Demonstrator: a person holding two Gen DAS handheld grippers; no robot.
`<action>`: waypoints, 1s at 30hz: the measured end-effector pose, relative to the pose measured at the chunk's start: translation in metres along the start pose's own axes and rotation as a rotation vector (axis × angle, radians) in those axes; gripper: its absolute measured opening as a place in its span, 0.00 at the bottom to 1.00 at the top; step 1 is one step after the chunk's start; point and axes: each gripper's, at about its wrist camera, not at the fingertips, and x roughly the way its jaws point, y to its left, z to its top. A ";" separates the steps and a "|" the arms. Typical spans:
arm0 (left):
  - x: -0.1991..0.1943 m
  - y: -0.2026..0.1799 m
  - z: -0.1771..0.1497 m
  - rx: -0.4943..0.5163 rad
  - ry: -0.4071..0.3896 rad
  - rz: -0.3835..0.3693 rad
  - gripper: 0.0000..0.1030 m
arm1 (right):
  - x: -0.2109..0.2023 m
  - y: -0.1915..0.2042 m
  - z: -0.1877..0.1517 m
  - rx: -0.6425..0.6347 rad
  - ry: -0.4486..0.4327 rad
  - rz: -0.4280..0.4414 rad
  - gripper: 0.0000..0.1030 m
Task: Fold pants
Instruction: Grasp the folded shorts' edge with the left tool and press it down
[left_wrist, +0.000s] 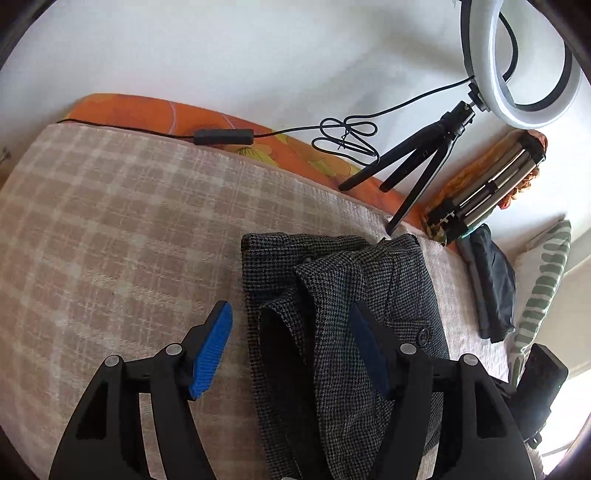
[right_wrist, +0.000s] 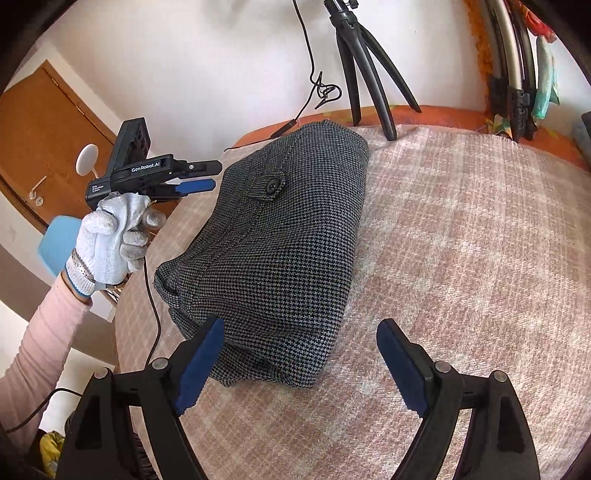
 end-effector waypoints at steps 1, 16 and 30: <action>0.003 0.003 0.001 -0.014 0.001 -0.007 0.64 | 0.003 -0.002 0.001 0.003 0.009 0.005 0.85; 0.023 0.013 0.003 -0.062 0.003 -0.092 0.64 | 0.032 -0.016 0.015 0.125 0.005 0.157 0.84; 0.045 0.003 -0.003 -0.032 -0.037 -0.068 0.46 | 0.053 0.001 0.019 0.102 0.021 0.193 0.54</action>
